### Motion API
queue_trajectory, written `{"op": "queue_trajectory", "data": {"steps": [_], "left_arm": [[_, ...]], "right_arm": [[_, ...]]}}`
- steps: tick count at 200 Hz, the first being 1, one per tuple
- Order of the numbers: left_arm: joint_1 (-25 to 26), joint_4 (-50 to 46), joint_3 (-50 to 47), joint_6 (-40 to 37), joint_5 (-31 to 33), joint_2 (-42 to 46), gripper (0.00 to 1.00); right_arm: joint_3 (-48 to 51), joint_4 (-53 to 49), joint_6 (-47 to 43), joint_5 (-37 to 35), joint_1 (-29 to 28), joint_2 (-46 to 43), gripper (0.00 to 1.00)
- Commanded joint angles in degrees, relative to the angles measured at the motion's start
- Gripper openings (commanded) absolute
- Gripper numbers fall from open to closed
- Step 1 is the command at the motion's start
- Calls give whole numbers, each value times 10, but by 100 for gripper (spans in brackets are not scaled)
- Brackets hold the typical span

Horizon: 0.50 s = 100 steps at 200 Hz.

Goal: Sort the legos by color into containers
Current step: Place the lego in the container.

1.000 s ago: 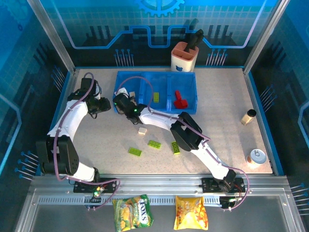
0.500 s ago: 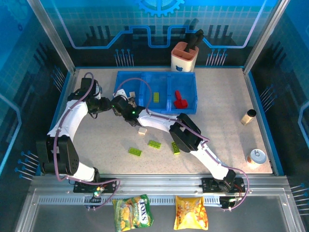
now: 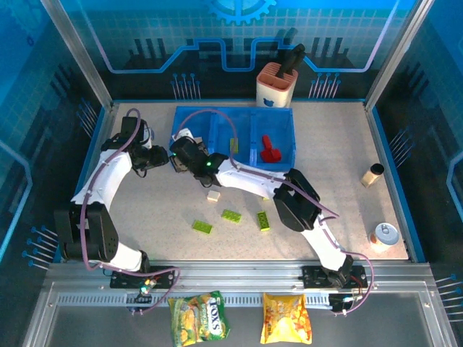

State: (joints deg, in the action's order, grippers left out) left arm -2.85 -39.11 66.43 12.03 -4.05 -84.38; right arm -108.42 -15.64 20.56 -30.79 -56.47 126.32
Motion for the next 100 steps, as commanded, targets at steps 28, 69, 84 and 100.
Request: {"op": "queue_trajectory", "data": {"steps": [28,69,84,100], "left_arm": [[19,-13,-10,-3,-21,-10,45],[38,-32,3,-11,-28,-21,46],[47,-44,12,-13,-30,-25,47],[61,-58,23,-12,-30,-28,47]], "right_arm": [[60,-95,31,57,-8,-96,74],[103,-163,53,86,-8,-150,73],[132,-177,61,82,-8,-176,73],[167,-188,73,78,-4,-204,73]]}}
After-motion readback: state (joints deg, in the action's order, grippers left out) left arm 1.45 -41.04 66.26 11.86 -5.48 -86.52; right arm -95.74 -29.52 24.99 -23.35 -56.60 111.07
